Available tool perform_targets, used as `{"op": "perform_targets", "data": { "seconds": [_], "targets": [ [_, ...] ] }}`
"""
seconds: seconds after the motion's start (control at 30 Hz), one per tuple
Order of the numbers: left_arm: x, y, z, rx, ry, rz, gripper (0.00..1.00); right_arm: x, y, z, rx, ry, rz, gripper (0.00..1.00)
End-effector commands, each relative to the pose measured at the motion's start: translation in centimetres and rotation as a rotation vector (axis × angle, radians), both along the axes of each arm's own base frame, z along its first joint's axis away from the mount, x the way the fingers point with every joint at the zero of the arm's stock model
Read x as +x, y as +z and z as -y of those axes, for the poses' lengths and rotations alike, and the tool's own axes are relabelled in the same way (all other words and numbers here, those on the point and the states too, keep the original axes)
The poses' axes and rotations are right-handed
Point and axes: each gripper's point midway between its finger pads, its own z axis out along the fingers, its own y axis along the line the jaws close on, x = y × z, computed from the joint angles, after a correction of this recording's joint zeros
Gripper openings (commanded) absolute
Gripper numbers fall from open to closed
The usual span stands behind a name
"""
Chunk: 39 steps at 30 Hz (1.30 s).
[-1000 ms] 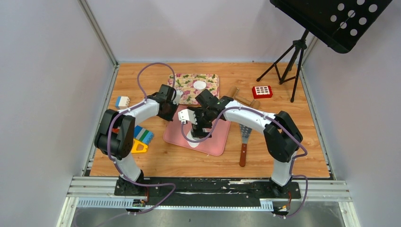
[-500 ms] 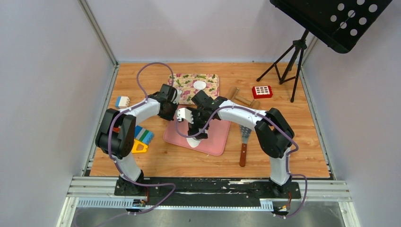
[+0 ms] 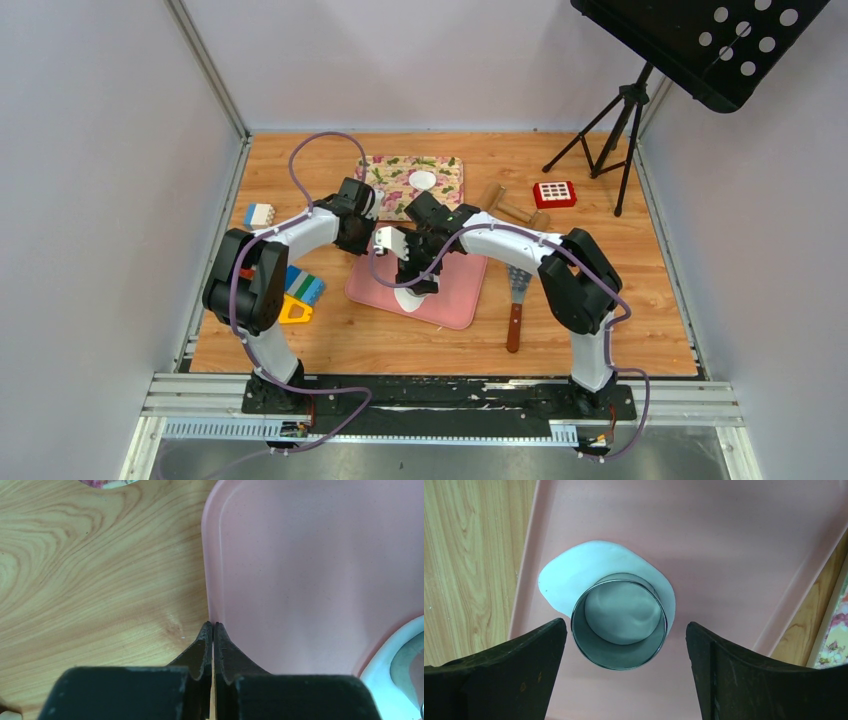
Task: Roll out the dumpling wrappers from the dough
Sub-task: Press the dumpling wrapper on the work surface.
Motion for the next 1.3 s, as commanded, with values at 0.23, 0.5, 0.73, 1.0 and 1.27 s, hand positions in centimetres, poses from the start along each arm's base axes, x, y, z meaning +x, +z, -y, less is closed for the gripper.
{"op": "perform_targets", "data": {
  "seconds": [0.23,0.5,0.73,1.0,1.27],
  "targets": [
    [-3.7,-3.8,0.2,0.012,-0.01,-0.169,0.0,0.3,0.1,-0.6,0.004,-0.045,-0.013,0.85],
    [-3.7,-3.8,0.1,0.012,-0.009,-0.168,0.0,-0.1,-0.9,0.0,-0.02,0.013,-0.001,0.79],
    [-3.7,-3.8,0.1,0.012,-0.011,-0.169,0.0,-0.4,-2.0,0.6,-0.074,0.089,-0.01,0.64],
    [-3.8,-3.8,0.1,0.014,-0.011,-0.172,0.0,0.1,-2.6,0.7,-0.098,0.06,-0.012,0.56],
    [-3.9,-3.8,0.1,0.015,-0.009,-0.175,0.0,0.6,-4.0,1.8,-0.146,-0.189,-0.032,0.52]
  ]
}}
